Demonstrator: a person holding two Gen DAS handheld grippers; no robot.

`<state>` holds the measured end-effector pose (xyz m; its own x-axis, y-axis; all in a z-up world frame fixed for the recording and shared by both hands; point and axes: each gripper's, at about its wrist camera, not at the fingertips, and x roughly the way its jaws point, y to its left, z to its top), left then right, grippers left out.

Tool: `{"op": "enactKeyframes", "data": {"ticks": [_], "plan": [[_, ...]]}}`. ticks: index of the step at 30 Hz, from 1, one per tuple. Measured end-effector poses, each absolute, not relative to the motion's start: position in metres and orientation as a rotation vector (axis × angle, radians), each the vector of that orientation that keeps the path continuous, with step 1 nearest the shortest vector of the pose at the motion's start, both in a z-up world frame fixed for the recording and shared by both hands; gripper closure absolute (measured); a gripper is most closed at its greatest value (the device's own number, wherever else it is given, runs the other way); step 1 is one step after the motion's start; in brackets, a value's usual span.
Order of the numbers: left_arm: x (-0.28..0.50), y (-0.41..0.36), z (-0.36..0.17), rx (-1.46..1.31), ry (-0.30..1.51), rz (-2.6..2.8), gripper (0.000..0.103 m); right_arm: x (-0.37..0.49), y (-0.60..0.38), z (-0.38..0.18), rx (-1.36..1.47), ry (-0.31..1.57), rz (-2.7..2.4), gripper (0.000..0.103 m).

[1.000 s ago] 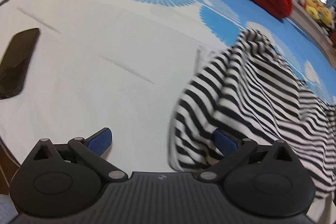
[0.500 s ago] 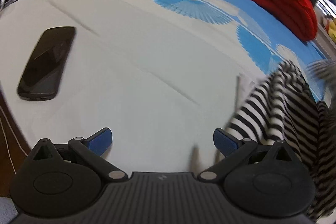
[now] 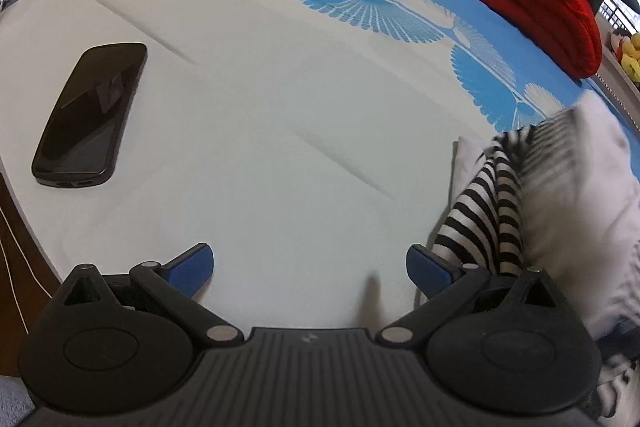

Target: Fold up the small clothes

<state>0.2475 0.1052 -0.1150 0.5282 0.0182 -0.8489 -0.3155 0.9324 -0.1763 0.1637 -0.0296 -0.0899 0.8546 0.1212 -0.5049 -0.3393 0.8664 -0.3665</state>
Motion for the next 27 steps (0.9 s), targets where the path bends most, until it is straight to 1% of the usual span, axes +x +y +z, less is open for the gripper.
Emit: {"op": "enactKeyframes", "data": {"ticks": [3, 4, 5, 7, 8, 9, 12, 14, 15, 16, 18, 19, 21, 22, 24, 25, 27], "plan": [[0.246, 0.102, -0.113, -0.321, 0.984, 0.204, 0.0, 0.159, -0.019, -0.13, -0.543, 0.561, 0.314, 0.082], [0.245, 0.102, -0.112, -0.325, 0.978, 0.198, 0.0, 0.155, -0.011, -0.14, -0.57, 0.563, 0.323, 0.078], [0.244, 0.102, -0.111, -0.332, 0.969, 0.188, 0.0, 0.154, -0.009, -0.146, -0.573, 0.543, 0.328, 0.072], [0.243, 0.1, -0.108, -0.344, 0.951, 0.152, 0.0, 0.15, -0.013, -0.142, -0.509, 0.531, 0.377, 0.034], [0.242, 0.098, -0.106, -0.345, 0.941, 0.14, 0.0, 0.148, -0.017, -0.134, -0.462, 0.552, 0.407, 0.03], [0.242, 0.097, -0.105, -0.344, 0.935, 0.136, 0.0, 0.143, -0.022, -0.123, -0.425, 0.559, 0.423, 0.029], [0.243, 0.093, -0.103, -0.358, 0.929, 0.124, 0.0, 0.114, -0.057, -0.078, -0.304, 0.496, 0.414, 0.029], [0.244, 0.088, -0.104, -0.369, 0.938, 0.114, 0.0, 0.102, -0.086, -0.056, -0.252, 0.438, 0.328, 0.034], [0.243, 0.086, -0.105, -0.375, 0.942, 0.107, 0.0, 0.099, -0.1, -0.051, -0.246, 0.417, 0.261, 0.045], [0.242, 0.084, -0.105, -0.383, 0.947, 0.1, 0.0, 0.104, -0.114, -0.047, -0.25, 0.411, 0.184, 0.06], [0.239, 0.078, -0.106, -0.408, 0.961, 0.081, 0.0, 0.125, -0.141, -0.052, -0.216, 0.472, 0.07, 0.076], [0.236, 0.076, -0.106, -0.422, 0.968, 0.07, 0.0, 0.136, -0.149, -0.06, -0.179, 0.515, 0.067, 0.077], [0.231, 0.072, -0.107, -0.454, 0.987, 0.047, 0.0, 0.151, -0.147, -0.095, -0.134, 0.704, 0.161, 0.081], [0.227, 0.073, -0.108, -0.479, 0.992, 0.039, 0.0, 0.148, -0.137, -0.115, -0.156, 0.738, 0.194, 0.08], [0.215, 0.075, -0.104, -0.527, 0.963, 0.052, 0.0, 0.127, -0.108, -0.137, -0.347, 0.655, 0.202, 0.081], [0.21, 0.075, -0.102, -0.538, 0.94, 0.059, 0.0, 0.122, -0.104, -0.138, -0.355, 0.646, 0.207, 0.081], [0.205, 0.07, -0.097, -0.558, 0.932, 0.053, 0.0, 0.125, -0.111, -0.131, -0.274, 0.667, 0.229, 0.08]]}}
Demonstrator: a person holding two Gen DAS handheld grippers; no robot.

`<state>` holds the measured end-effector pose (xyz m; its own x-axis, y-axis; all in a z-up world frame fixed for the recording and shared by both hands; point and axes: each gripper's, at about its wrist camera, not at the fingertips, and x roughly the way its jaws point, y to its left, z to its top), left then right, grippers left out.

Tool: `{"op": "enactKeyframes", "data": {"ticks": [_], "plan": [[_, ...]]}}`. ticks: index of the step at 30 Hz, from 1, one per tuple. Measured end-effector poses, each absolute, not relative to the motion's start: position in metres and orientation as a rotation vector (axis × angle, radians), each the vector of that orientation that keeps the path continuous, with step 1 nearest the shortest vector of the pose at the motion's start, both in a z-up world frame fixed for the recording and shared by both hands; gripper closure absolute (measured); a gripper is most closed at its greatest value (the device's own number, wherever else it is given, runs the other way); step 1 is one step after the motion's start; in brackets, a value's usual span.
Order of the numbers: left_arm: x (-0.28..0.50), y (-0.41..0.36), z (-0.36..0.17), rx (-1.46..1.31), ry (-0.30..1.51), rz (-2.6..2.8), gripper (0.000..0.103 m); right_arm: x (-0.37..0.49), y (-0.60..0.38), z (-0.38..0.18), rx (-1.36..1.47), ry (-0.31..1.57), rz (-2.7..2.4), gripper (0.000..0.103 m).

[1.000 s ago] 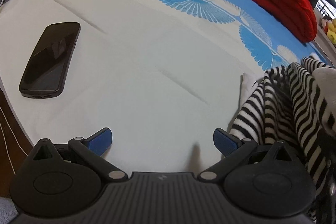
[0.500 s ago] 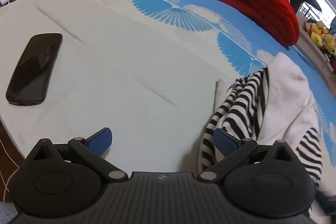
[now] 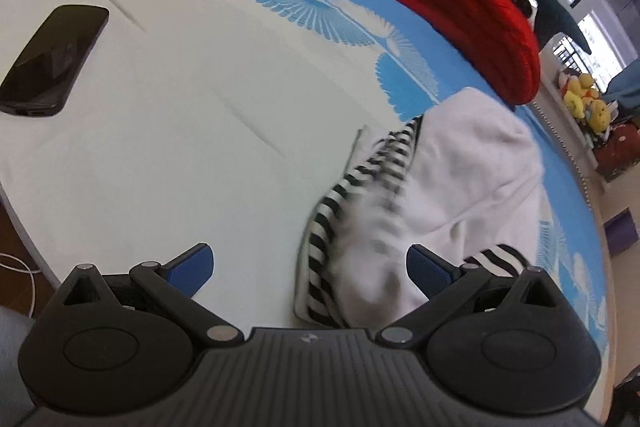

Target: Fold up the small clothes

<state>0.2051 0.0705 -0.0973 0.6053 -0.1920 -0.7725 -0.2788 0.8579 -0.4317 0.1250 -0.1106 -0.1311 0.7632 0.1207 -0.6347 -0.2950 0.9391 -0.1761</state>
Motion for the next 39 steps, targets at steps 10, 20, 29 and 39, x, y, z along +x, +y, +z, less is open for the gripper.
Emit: {"op": "enactKeyframes", "data": {"ticks": [10, 20, 29, 39], "plan": [[0.221, 0.024, -0.136, -0.486, 1.072, 0.054, 0.0, 0.138, -0.155, -0.085, -0.12, 0.813, 0.558, 0.068], [0.232, 0.014, -0.142, -0.441, 1.017, 0.052, 0.0, 0.358, -0.212, -0.064, -0.032, 0.888, 0.373, 0.065], [0.235, 0.028, -0.142, -0.611, 1.013, 0.003, 0.0, 0.399, -0.228, -0.053, -0.116, 0.895, 0.443, 0.012], [0.369, 0.022, -0.126, -0.478, 1.084, -0.028, 0.07, 0.428, -0.257, -0.113, 0.123, 1.109, 0.526, 0.071]]}}
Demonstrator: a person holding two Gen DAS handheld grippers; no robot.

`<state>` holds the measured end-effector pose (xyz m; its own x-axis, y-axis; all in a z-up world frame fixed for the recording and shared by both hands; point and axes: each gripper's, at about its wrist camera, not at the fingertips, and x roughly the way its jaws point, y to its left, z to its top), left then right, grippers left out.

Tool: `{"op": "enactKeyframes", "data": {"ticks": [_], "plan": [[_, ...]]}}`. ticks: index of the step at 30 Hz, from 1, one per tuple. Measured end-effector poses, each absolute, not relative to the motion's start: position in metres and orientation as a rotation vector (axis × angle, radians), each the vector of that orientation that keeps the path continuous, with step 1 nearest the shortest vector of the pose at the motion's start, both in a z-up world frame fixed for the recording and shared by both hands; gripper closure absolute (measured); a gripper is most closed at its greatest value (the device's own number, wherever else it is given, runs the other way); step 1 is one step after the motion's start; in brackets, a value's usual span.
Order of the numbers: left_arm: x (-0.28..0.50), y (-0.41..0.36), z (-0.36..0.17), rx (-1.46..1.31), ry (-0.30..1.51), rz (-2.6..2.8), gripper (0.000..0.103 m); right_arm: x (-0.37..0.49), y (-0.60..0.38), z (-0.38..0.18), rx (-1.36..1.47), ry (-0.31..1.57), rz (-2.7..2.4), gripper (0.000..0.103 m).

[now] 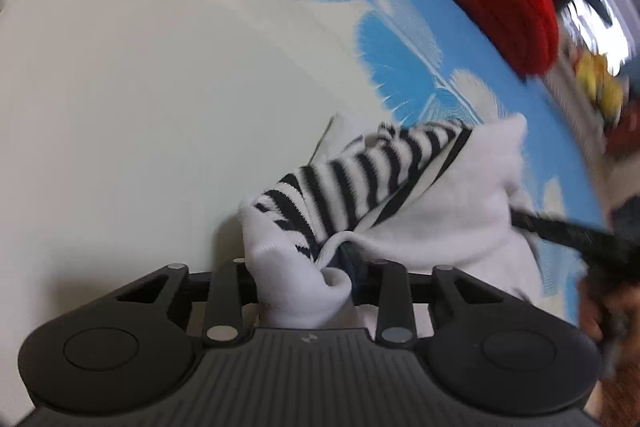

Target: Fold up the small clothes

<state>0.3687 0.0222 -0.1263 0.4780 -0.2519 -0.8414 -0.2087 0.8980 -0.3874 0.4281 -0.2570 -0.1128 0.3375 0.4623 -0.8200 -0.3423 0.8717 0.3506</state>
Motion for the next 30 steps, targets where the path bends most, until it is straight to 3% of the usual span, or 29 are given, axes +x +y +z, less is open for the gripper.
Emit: {"op": "enactKeyframes", "data": {"ticks": [6, 9, 11, 13, 14, 16, 18, 24, 30], "plan": [[0.538, -0.06, -0.117, -0.222, 1.082, -0.269, 0.072, 0.348, -0.348, -0.112, 0.452, 0.986, 0.232, 0.073], [0.585, -0.1, -0.126, -0.193, 1.077, -0.293, 0.072, 0.298, -0.376, -0.125, 0.651, 0.905, 0.162, 0.072], [0.595, -0.114, -0.126, -0.169, 1.054, -0.302, 0.072, 0.286, -0.374, -0.131, 0.661, 0.897, 0.147, 0.06], [0.597, -0.118, -0.12, -0.131, 1.036, -0.305, 0.059, 0.29, -0.368, -0.125, 0.6, 0.892, 0.121, 0.037], [0.592, -0.111, -0.115, -0.129, 1.026, -0.311, 0.052, 0.291, -0.369, -0.119, 0.578, 0.888, 0.109, 0.033], [0.573, -0.087, -0.094, -0.145, 0.978, -0.316, 0.024, 0.294, -0.373, -0.105, 0.526, 0.86, 0.111, 0.02], [0.542, -0.057, -0.072, -0.139, 0.945, -0.317, 0.011, 0.288, -0.382, -0.093, 0.492, 0.795, 0.121, 0.014], [0.46, 0.0, -0.071, -0.176, 0.978, -0.307, 0.002, 0.352, -0.38, -0.096, 0.508, 0.878, 0.305, 0.014], [0.507, -0.021, -0.124, -0.293, 1.092, -0.391, 0.002, 0.443, -0.353, -0.141, 0.551, 1.053, 0.28, 0.012]]}}
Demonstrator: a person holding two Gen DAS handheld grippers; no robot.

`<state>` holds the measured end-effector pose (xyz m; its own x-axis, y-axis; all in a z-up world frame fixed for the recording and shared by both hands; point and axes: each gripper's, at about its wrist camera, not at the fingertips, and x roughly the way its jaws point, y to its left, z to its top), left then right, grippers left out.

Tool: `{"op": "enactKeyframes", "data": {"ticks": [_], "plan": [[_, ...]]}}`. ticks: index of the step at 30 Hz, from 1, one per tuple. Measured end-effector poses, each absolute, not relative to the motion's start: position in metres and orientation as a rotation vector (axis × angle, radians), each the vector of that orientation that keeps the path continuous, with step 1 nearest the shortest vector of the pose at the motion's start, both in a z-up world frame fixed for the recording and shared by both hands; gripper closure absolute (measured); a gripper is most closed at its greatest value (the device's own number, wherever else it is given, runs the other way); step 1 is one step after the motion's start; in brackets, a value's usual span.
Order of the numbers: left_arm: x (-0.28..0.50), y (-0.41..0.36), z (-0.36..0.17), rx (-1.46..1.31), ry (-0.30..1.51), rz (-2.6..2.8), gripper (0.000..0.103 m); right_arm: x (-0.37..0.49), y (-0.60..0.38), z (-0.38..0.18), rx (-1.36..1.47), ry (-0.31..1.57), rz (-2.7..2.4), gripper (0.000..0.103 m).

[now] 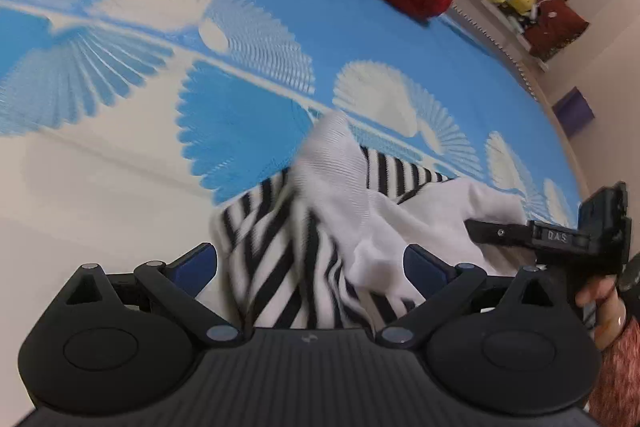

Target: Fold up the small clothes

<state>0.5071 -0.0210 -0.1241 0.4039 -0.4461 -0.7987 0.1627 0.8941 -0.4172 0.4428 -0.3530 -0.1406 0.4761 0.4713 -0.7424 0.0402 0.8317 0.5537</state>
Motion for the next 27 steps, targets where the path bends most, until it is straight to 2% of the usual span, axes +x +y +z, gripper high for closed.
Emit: {"op": "enactKeyframes", "data": {"ticks": [1, 2, 3, 4, 5, 6, 7, 10, 14, 19, 20, 22, 24, 27], "plan": [[0.516, -0.027, -0.136, -0.29, 1.115, -0.374, 0.003, 0.445, -0.351, -0.145, 0.563, 1.043, 0.277, 0.01], [0.525, -0.03, -0.147, -0.294, 1.132, -0.341, 0.005, 0.445, -0.346, -0.142, 0.538, 1.02, 0.301, 0.013], [0.53, -0.032, -0.151, -0.309, 1.108, -0.328, 0.01, 0.444, -0.342, -0.14, 0.506, 1.022, 0.331, 0.034], [0.533, -0.034, -0.147, -0.309, 1.059, -0.35, 0.047, 0.443, -0.342, -0.139, 0.511, 1.037, 0.337, 0.043], [0.539, -0.036, -0.145, -0.32, 1.063, -0.402, 0.054, 0.439, -0.343, -0.137, 0.522, 1.035, 0.324, 0.049], [0.547, -0.041, -0.142, -0.322, 1.072, -0.413, 0.055, 0.435, -0.346, -0.132, 0.516, 1.026, 0.332, 0.058], [0.555, -0.049, -0.139, -0.3, 1.073, -0.428, 0.057, 0.429, -0.348, -0.127, 0.515, 1.003, 0.328, 0.061], [0.579, -0.078, -0.128, -0.248, 1.055, -0.477, 0.057, 0.405, -0.368, -0.112, 0.579, 0.923, 0.259, 0.065], [0.598, -0.103, -0.123, -0.237, 1.036, -0.414, 0.053, 0.386, -0.4, -0.123, 0.659, 0.877, 0.2, 0.064], [0.597, -0.076, -0.12, -0.21, 0.985, -0.298, 0.016, 0.401, -0.419, -0.142, 0.781, 0.856, 0.179, 0.055], [0.594, -0.068, -0.117, -0.212, 0.971, -0.284, 0.014, 0.405, -0.416, -0.141, 0.756, 0.835, 0.172, 0.053], [0.582, -0.052, -0.108, -0.219, 0.956, -0.275, 0.008, 0.415, -0.407, -0.137, 0.71, 0.83, 0.13, 0.034], [0.561, -0.042, -0.092, -0.189, 0.934, -0.266, 0.0, 0.416, -0.399, -0.131, 0.675, 0.879, 0.07, 0.025], [0.508, -0.043, -0.056, -0.027, 0.849, -0.249, 0.0, 0.378, -0.401, -0.102, 0.631, 0.844, -0.024, 0.018]]}}
